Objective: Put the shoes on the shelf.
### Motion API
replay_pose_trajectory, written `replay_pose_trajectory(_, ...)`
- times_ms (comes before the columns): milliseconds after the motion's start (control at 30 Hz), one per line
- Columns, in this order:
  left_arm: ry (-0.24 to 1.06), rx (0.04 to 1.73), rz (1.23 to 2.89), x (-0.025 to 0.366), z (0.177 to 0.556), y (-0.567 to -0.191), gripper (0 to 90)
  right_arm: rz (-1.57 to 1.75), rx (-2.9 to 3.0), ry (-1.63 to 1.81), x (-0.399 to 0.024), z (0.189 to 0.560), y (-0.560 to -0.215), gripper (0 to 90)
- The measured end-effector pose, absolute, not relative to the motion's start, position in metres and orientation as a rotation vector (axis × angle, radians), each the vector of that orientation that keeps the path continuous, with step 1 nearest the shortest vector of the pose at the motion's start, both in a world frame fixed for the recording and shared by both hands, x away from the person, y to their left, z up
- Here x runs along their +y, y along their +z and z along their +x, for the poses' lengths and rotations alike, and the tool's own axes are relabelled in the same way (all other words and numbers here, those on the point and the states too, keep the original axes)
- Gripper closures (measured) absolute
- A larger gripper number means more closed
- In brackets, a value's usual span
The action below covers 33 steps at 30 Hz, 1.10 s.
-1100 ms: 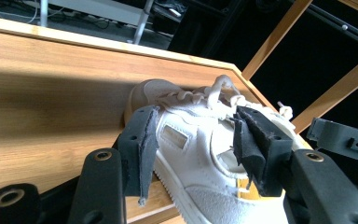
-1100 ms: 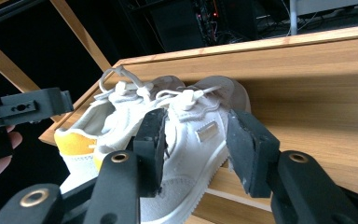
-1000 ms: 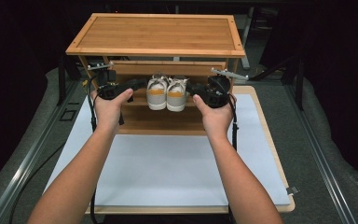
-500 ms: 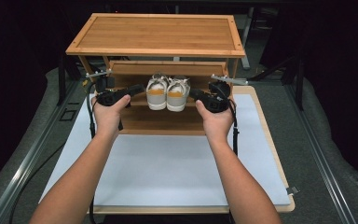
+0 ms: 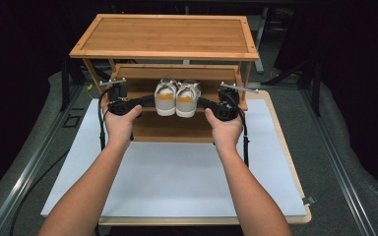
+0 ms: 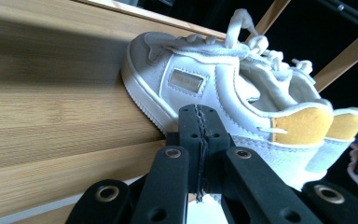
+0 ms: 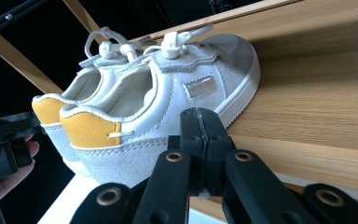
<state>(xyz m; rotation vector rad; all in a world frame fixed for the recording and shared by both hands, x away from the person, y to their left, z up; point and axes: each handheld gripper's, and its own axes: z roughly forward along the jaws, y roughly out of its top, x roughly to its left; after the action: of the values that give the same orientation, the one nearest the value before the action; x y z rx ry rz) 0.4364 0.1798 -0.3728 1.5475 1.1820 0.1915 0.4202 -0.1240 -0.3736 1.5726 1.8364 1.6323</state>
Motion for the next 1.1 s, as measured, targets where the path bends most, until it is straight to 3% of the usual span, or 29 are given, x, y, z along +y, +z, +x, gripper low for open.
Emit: replay_pose_trajectory(1100,0.242,1.223,1.562,0.173,0.467,-0.372,90.0,1.645,1.818,1.591,-0.118,0.453,-0.37,90.0)
